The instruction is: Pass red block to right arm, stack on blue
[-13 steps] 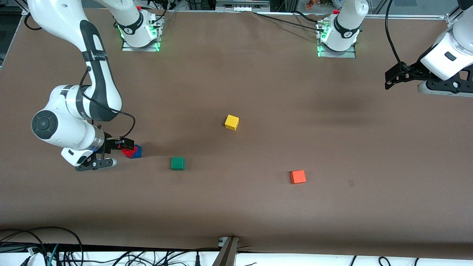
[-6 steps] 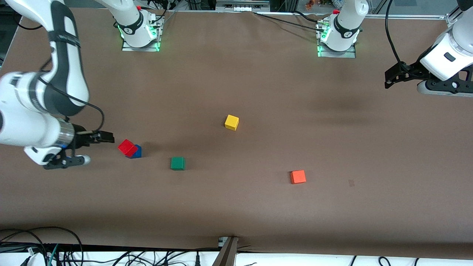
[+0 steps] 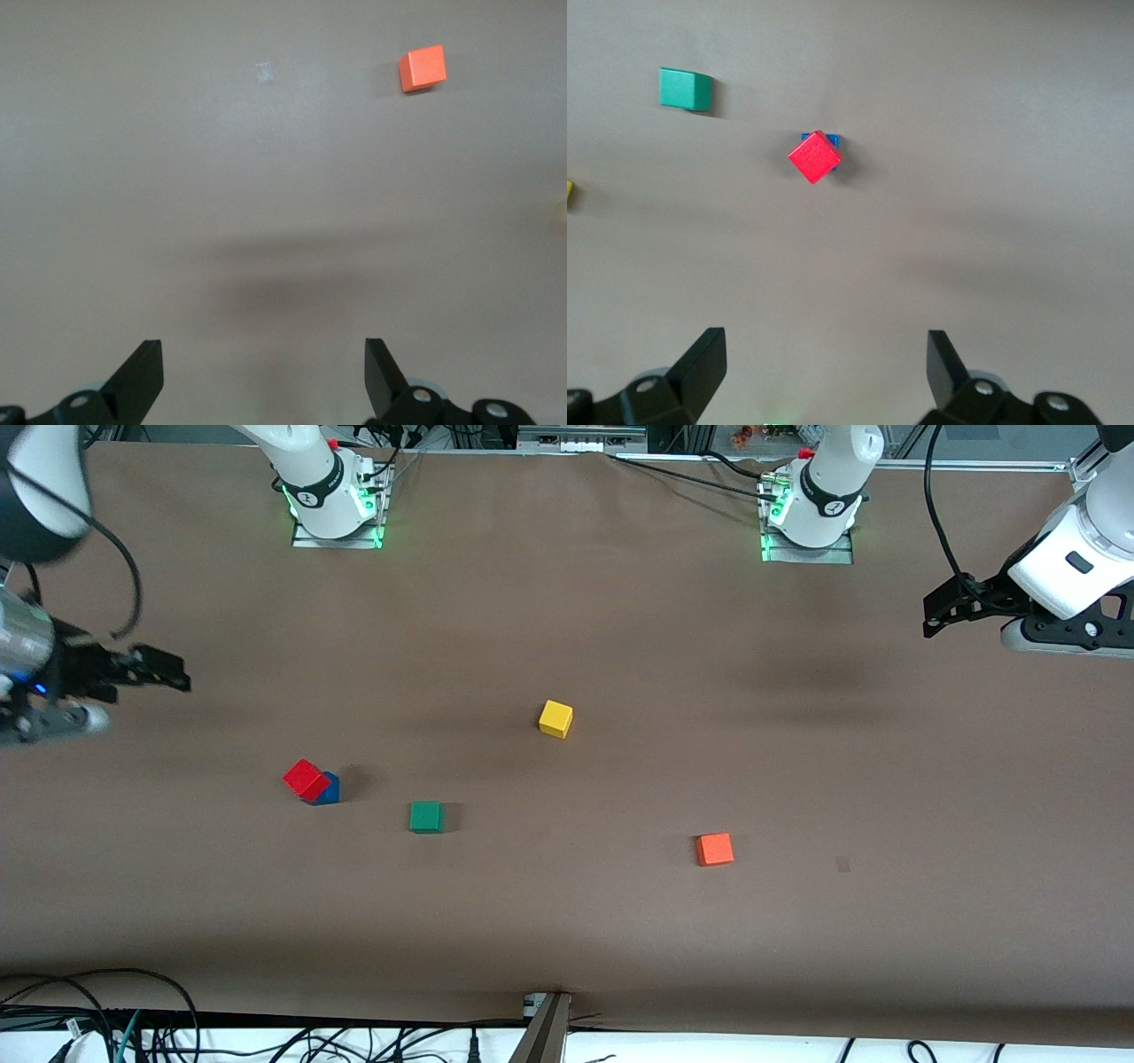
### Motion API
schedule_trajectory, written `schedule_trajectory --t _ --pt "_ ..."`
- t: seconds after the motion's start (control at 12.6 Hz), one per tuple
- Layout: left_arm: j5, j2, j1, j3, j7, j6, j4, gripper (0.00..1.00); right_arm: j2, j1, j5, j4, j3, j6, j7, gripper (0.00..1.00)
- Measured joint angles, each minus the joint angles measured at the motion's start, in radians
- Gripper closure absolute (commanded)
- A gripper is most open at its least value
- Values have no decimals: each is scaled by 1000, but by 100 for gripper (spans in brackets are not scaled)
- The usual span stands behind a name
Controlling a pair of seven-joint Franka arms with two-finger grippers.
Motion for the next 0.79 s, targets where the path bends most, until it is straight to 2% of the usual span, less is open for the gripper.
schedule_trajectory --t 0.32,0.56,0.79 --pt "0 0 0 0 0 0 0 0 -126 -65 -34 -27 31 -72 -2 0" --pt "0 0 0 0 0 0 0 0 -144 -81 -96 -43 78 -119 -6 0" --pt "0 0 0 0 0 0 0 0 -129 -81 -104 -48 95 -120 -6 0"
